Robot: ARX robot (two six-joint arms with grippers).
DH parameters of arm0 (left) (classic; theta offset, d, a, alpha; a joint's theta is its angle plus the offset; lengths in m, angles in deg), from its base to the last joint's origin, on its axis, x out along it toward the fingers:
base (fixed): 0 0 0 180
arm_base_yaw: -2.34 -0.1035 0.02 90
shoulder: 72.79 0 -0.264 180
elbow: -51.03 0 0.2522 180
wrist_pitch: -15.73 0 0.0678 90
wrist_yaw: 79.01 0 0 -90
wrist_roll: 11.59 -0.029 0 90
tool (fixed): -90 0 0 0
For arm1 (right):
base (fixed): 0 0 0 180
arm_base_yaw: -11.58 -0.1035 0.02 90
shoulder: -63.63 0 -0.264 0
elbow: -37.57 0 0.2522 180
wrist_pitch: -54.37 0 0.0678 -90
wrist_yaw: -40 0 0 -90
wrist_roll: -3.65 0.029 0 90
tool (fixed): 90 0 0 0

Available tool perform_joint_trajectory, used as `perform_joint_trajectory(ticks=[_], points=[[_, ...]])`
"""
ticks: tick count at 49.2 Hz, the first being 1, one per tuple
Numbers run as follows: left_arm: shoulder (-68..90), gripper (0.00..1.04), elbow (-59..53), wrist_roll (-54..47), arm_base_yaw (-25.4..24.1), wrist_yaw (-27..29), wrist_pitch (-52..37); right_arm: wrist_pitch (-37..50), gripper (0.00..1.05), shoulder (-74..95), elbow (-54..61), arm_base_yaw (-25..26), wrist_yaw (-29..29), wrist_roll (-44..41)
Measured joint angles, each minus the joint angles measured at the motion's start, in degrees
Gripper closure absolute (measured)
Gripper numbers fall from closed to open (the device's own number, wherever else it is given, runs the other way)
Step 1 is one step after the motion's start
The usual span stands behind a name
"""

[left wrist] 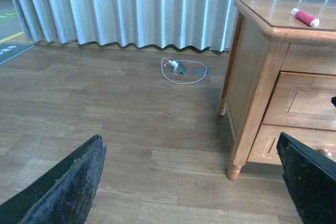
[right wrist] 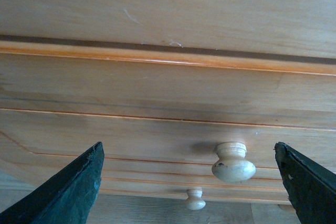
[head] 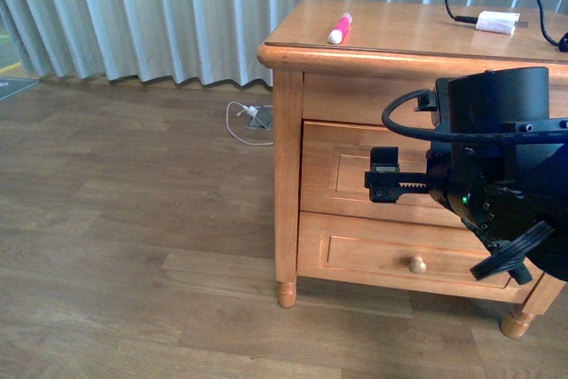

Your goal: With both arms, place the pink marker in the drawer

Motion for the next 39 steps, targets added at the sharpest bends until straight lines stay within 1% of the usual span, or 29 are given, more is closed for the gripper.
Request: perform_joint_trajectory(ticks=[11, 35, 36, 37, 39], points=[[0.0, 0.06, 0.0, 0.0, 0.0, 0.0, 0.0, 0.7, 0.08, 4.3, -3.1, 1.3, -1.2, -0.7], [0.0, 0.06, 0.0, 0.0, 0.0, 0.0, 0.0, 0.7, 0.08, 6.8, -4.3, 2.7, -1.6, -1.7], [0.0, 0.06, 0.0, 0.0, 0.0, 0.0, 0.0, 0.7, 0.09, 6.8, -4.3, 2.8, -1.5, -1.8], [0.0, 0.06, 0.0, 0.0, 0.0, 0.0, 0.0, 0.7, 0.14, 6.8, -4.3, 2.8, -1.6, -1.9], [0.0, 0.06, 0.0, 0.0, 0.0, 0.0, 0.0, 0.7, 0.19, 6.8, -4.3, 2.9, -1.7, -2.1]])
